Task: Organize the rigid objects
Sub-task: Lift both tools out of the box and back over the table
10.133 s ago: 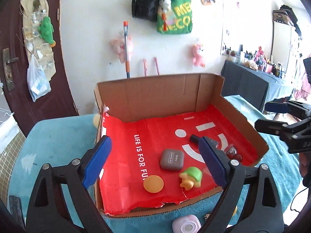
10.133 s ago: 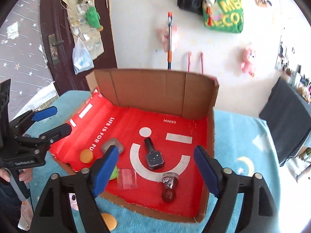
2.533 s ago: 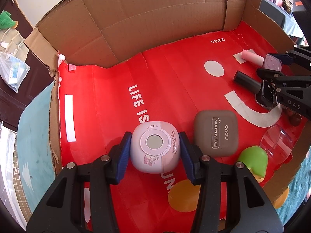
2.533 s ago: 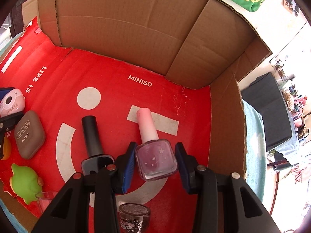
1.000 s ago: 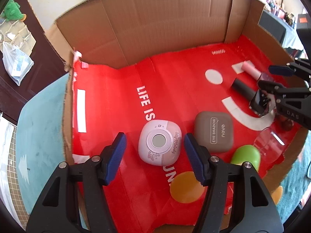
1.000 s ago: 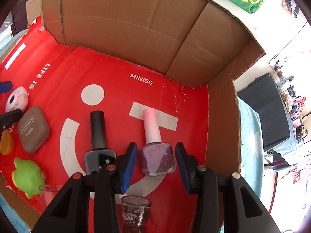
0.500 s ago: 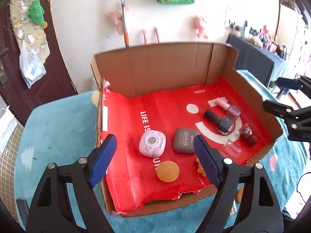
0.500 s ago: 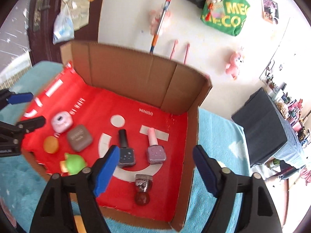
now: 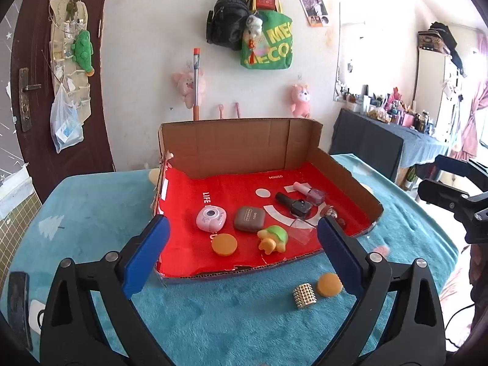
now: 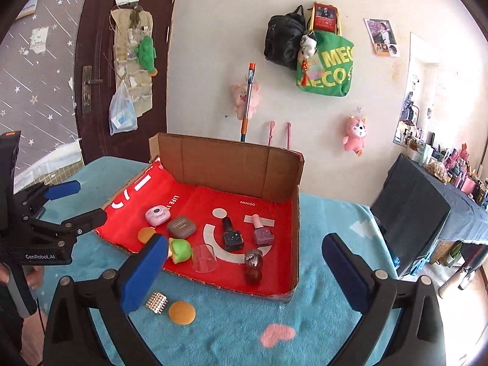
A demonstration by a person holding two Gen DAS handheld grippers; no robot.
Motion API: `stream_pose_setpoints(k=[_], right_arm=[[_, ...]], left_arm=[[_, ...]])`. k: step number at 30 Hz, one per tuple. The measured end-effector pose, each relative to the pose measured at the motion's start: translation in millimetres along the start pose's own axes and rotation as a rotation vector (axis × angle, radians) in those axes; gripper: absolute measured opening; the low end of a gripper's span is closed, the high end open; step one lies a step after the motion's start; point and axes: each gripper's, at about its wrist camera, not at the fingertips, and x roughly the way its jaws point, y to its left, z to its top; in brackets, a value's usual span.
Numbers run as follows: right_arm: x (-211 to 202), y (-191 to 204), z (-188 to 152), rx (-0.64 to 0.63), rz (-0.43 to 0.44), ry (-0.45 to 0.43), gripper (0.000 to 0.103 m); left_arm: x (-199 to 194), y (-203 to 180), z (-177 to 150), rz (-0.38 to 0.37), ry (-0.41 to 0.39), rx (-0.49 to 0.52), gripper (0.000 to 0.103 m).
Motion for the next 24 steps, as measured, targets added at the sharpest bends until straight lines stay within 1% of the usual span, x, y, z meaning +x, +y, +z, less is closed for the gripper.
stream_pose_setpoints(k=[4,8,12,17,20,24], right_arm=[[-21.2,0.1,-30.7,0.046,-0.01,-0.044,0.103],[-30.4,5.5,-70.2,0.07,-0.046,-0.077,0.103],[-26.9,8.0,-104.3,0.103,-0.042,-0.071,0.103],[-13.5,4.0,-138.5,0.164,-0.054,-0.034,0.103],[-4.8,1.4,-150.8,0.195,-0.05,-0.013,0.103],[5.8,1.9,-162.9,0.205,-0.063,0.013,0.103]], left_arm=[[-20.3,-16.2,-24.6,0.028,-0.062,0.016,0.1],[-30.9,-29.7,-49.7,0.039,-0.087,0.022,0.101],[-29.6,-37.5,-73.6,0.038,-0.077,0.02,0.101],[-21.5,-37.5,-97.6,0.055,-0.051,-0.014,0.101],[-16.5,-39.9,-109.3,0.068,-0.037,-0.007,0.101],[-9.5,-38.5,-119.8,0.057,-0.003,-0.027,0.101]])
